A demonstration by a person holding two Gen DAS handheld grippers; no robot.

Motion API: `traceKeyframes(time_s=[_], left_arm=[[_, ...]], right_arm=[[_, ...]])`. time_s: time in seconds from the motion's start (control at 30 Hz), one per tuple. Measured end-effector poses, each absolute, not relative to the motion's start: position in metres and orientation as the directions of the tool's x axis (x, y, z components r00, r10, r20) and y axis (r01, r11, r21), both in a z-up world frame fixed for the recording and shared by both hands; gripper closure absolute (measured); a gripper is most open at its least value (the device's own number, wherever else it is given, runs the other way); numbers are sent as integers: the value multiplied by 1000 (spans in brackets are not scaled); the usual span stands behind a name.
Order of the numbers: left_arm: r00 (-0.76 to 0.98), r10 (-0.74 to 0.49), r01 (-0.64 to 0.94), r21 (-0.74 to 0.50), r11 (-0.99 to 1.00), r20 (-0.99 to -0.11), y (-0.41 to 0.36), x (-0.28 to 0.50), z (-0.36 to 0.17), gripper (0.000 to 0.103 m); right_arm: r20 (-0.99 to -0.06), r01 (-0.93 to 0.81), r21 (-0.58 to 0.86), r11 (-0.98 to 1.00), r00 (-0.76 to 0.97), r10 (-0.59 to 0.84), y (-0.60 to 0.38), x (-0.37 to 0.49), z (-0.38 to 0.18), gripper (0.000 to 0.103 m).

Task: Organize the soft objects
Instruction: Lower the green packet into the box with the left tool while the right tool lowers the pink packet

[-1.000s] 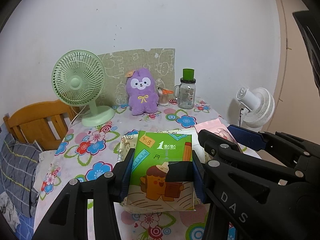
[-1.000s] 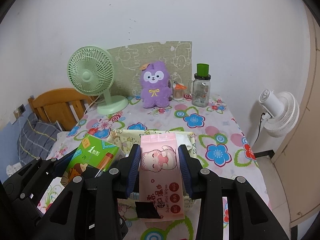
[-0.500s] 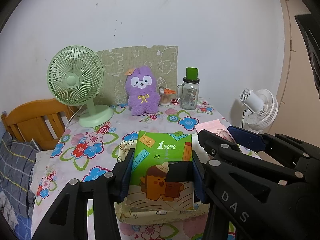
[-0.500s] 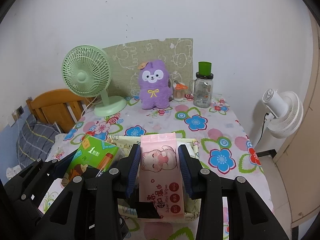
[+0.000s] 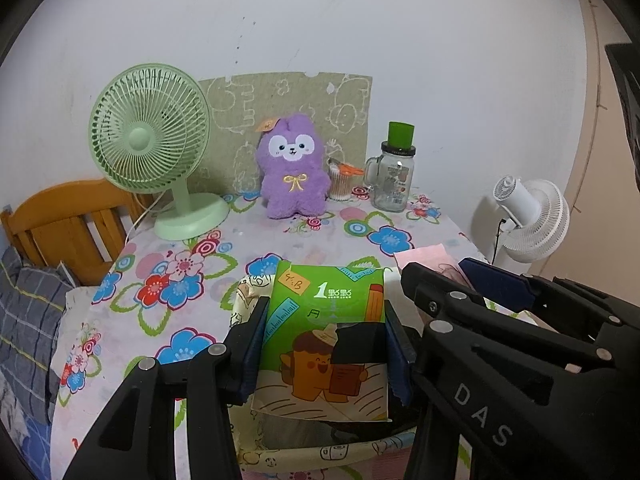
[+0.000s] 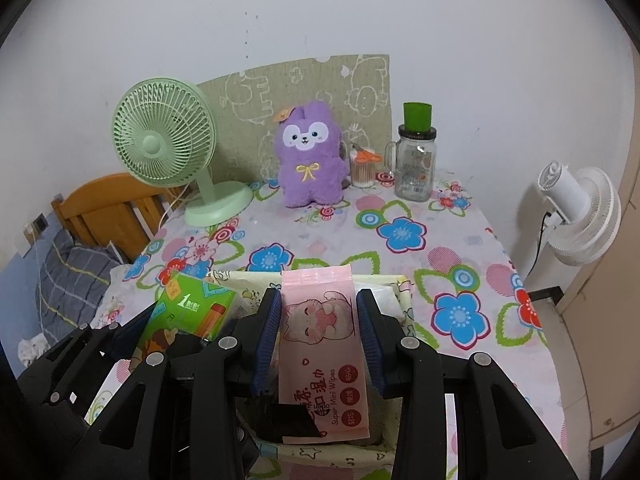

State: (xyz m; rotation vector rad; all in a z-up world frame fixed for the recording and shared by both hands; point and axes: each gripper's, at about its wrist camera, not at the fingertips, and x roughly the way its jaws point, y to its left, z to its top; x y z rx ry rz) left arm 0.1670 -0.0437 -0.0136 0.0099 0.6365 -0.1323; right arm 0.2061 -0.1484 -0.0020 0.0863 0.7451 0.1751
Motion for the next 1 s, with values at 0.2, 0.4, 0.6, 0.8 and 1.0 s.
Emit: traceKeyframes(time_s=[0.2, 0.4, 0.6, 0.8, 1.0], left_arm=[[786, -111, 112, -36, 993, -608, -40, 172, -20, 50], [778, -93, 92, -34, 995, -622, -38, 175, -27, 45], [772, -83, 80, -33, 996, -631, -32, 174, -32, 38], [763, -75, 74, -28, 997, -642, -32, 174, -37, 35], [756, -59, 69, -11, 998, -652, -32, 175, -42, 33]], right_arm=[[-681, -140, 152, 978, 703, 207, -145, 212, -10, 61], [-693, -142, 167, 976, 687, 219, -143, 216, -20, 61], [-703, -144, 179, 973, 674, 229, -140, 219, -28, 61], [-714, -141, 191, 971, 659, 236, -139, 222, -35, 61], [-722, -164, 210, 964, 639, 266, -132, 223, -40, 60]])
